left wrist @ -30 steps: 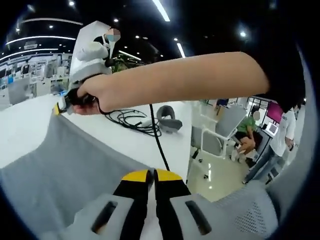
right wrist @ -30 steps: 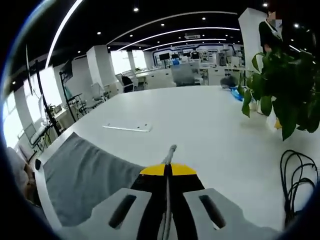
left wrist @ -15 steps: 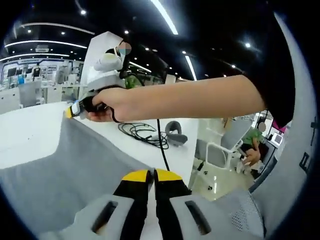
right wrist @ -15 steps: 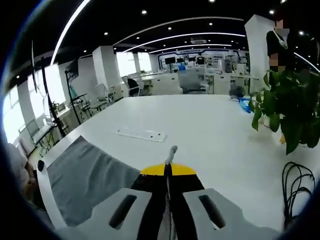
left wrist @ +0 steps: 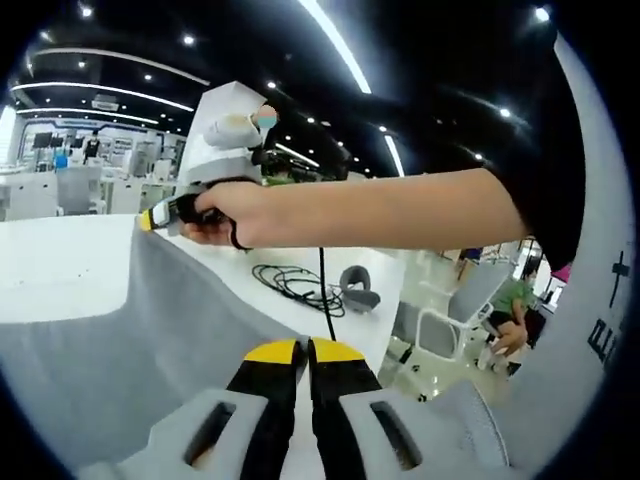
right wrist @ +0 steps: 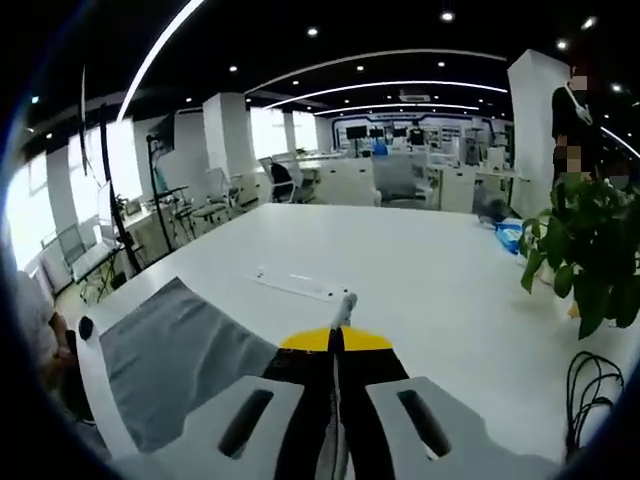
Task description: Fold the towel on the table until its edges align and the towel forms a compact rectangular stack.
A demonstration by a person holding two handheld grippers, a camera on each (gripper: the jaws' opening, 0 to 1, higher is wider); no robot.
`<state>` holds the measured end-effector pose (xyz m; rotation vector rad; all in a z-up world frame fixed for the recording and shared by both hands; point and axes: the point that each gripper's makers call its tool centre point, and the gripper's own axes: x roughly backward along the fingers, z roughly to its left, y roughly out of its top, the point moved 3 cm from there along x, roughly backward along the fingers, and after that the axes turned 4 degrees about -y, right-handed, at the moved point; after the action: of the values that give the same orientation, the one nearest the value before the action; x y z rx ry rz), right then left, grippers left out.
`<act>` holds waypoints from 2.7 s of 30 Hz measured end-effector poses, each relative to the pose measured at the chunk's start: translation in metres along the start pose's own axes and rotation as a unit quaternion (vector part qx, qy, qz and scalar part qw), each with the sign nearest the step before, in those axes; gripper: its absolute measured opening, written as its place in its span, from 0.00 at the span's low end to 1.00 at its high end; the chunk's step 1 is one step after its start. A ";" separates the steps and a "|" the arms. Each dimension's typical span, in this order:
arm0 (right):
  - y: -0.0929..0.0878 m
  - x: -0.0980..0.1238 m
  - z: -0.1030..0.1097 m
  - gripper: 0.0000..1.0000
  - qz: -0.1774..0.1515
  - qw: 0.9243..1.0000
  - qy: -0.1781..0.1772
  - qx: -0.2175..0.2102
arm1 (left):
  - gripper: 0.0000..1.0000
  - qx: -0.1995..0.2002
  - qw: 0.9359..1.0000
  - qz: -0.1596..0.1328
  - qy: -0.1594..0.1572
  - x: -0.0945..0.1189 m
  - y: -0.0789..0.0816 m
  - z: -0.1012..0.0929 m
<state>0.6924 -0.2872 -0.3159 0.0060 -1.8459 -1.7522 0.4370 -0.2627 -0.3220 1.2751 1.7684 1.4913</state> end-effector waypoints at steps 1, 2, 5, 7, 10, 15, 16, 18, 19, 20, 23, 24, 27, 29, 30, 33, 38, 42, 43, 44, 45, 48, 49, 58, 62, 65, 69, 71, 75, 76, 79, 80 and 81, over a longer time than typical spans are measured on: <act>0.003 0.001 0.005 0.00 -0.004 1.000 0.000 0.005 | 0.03 0.002 1.000 -0.004 0.005 0.004 0.002 0.001; 0.007 -0.007 0.003 0.00 -0.009 1.000 0.001 0.005 | 0.03 0.006 1.000 -0.008 0.009 0.006 0.003 0.002; 0.014 -0.006 0.012 0.00 -0.016 1.000 0.003 0.006 | 0.03 0.013 1.000 -0.015 0.015 0.020 0.005 0.007; 0.020 -0.008 0.023 0.00 -0.020 1.000 0.008 0.007 | 0.03 0.011 1.000 -0.018 0.023 0.028 0.008 0.010; 0.025 -0.011 0.031 0.00 -0.025 1.000 0.009 0.009 | 0.03 0.017 0.999 -0.025 0.037 0.042 0.011 0.017; 0.037 -0.012 0.049 0.00 -0.035 0.999 0.014 0.007 | 0.03 0.014 0.998 -0.034 0.059 0.069 0.019 0.029; 0.042 -0.013 0.056 0.00 -0.039 0.999 0.017 0.008 | 0.03 0.010 0.997 -0.036 0.064 0.076 0.020 0.032; 0.045 -0.017 0.062 0.00 -0.043 0.999 0.019 0.008 | 0.03 0.008 0.997 -0.039 0.072 0.087 0.024 0.036; 0.046 -0.018 0.064 0.00 -0.045 0.999 0.021 0.008 | 0.03 0.005 0.996 -0.041 0.076 0.092 0.028 0.036; 0.047 -0.017 0.068 0.00 -0.046 0.999 0.021 0.008 | 0.03 0.004 0.996 -0.041 0.078 0.094 0.029 0.037; 0.054 -0.020 0.083 0.00 -0.052 0.998 0.029 0.008 | 0.03 -0.004 0.995 -0.041 0.088 0.112 0.027 0.043; 0.056 -0.020 0.088 0.00 -0.053 0.998 0.031 0.009 | 0.03 -0.005 0.995 -0.041 0.090 0.116 0.027 0.044; 0.062 -0.024 0.102 0.00 -0.057 0.998 0.039 0.011 | 0.03 -0.005 0.994 -0.045 0.101 0.130 0.028 0.049; 0.065 -0.024 0.112 0.00 -0.060 0.997 0.042 0.010 | 0.03 -0.005 0.992 -0.051 0.112 0.139 0.028 0.052; 0.067 -0.027 0.116 0.00 -0.061 0.997 0.046 0.012 | 0.03 -0.005 0.992 -0.054 0.114 0.143 0.029 0.054; 0.071 -0.033 0.129 0.00 -0.064 0.996 0.053 0.015 | 0.03 -0.004 0.990 -0.059 0.130 0.158 0.029 0.063; 0.077 -0.042 0.150 0.00 -0.067 0.995 0.064 0.020 | 0.04 -0.007 0.986 -0.068 0.151 0.175 0.035 0.071; 0.082 -0.045 0.163 0.00 -0.071 0.995 0.069 0.021 | 0.04 -0.006 0.982 -0.079 0.169 0.190 0.040 0.079; 0.083 -0.047 0.166 0.00 -0.071 0.995 0.071 0.021 | 0.04 -0.006 0.981 -0.083 0.175 0.194 0.042 0.081; 0.085 -0.045 0.171 0.00 -0.073 0.994 0.072 0.022 | 0.04 -0.006 0.980 -0.084 0.178 0.197 0.042 0.083; 0.086 -0.045 0.174 0.00 -0.074 0.994 0.073 0.023 | 0.04 -0.006 0.980 -0.085 0.180 0.199 0.043 0.084; 0.089 -0.051 0.181 0.00 -0.074 0.994 0.078 0.026 | 0.04 -0.005 0.978 -0.087 0.190 0.208 0.043 0.088; 0.089 -0.052 0.184 0.00 -0.075 0.994 0.080 0.027 | 0.04 -0.005 0.977 -0.088 0.193 0.210 0.043 0.089; 0.097 -0.064 0.210 0.00 -0.077 0.992 0.098 0.037 | 0.04 0.010 0.967 -0.103 0.234 0.244 0.043 0.104; 0.102 -0.064 0.224 0.00 -0.082 0.990 0.105 0.039 | 0.04 0.015 0.961 -0.114 0.251 0.262 0.045 0.114; 0.104 -0.067 0.233 0.00 -0.082 0.990 0.109 0.039 | 0.04 0.016 0.957 -0.117 0.264 0.273 0.045 0.121; 0.103 -0.074 0.244 0.00 -0.080 0.989 0.116 0.043 | 0.04 0.019 0.951 -0.122 0.282 0.289 0.043 0.131; 0.103 -0.074 0.251 0.00 -0.079 0.989 0.118 0.043 | 0.04 0.020 0.949 -0.125 0.289 0.295 0.042 0.133; 0.102 -0.081 0.261 0.00 -0.077 0.988 0.124 0.043 | 0.04 0.021 0.944 -0.128 0.303 0.304 0.041 0.137; 0.103 -0.082 0.266 0.00 -0.077 0.988 0.127 0.043 | 0.04 0.022 0.942 -0.130 0.307 0.307 0.040 0.139; 0.107 -0.090 0.276 0.00 -0.077 0.987 0.133 0.045 | 0.04 0.022 0.939 -0.135 0.316 0.315 0.040 0.142; 0.108 -0.090 0.281 0.00 -0.078 0.987 0.136 0.046 | 0.04 0.024 0.937 -0.137 0.319 0.318 0.040 0.143; 0.108 -0.091 0.284 0.00 -0.079 0.986 0.138 0.047 | 0.04 0.024 0.936 -0.138 0.322 0.319 0.040 0.144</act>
<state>0.6928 0.0216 -0.2428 0.4214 -1.7605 -1.6687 0.4297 0.0850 -0.2638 0.5312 2.2768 1.8255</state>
